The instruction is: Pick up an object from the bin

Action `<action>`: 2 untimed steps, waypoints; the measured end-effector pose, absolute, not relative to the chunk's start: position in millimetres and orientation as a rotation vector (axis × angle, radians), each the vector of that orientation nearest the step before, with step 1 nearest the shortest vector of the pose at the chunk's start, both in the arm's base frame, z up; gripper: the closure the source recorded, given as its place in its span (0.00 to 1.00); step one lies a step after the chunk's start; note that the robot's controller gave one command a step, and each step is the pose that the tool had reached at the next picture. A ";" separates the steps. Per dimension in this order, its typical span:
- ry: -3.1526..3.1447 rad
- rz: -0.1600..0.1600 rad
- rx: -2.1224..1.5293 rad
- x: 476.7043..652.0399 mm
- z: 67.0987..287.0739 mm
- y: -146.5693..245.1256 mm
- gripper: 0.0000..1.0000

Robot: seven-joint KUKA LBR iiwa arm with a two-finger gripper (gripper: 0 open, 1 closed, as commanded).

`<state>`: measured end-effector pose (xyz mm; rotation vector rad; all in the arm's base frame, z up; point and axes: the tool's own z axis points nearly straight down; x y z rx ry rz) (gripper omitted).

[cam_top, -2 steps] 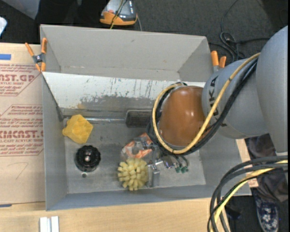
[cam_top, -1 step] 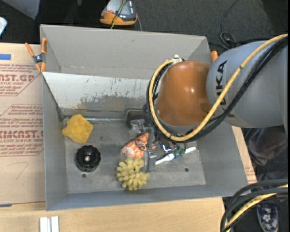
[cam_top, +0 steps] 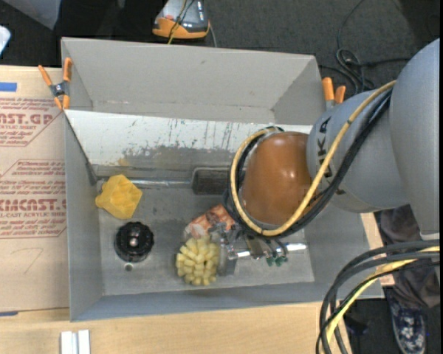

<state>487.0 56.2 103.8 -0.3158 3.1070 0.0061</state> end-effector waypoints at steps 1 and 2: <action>3.107 0.006 -0.316 487.0 103.8 56.2 1.00; 3.108 0.006 -0.350 486.6 215.1 61.5 1.00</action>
Offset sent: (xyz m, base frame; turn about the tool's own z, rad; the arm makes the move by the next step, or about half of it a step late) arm -0.0004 0.0070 0.1527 -0.0295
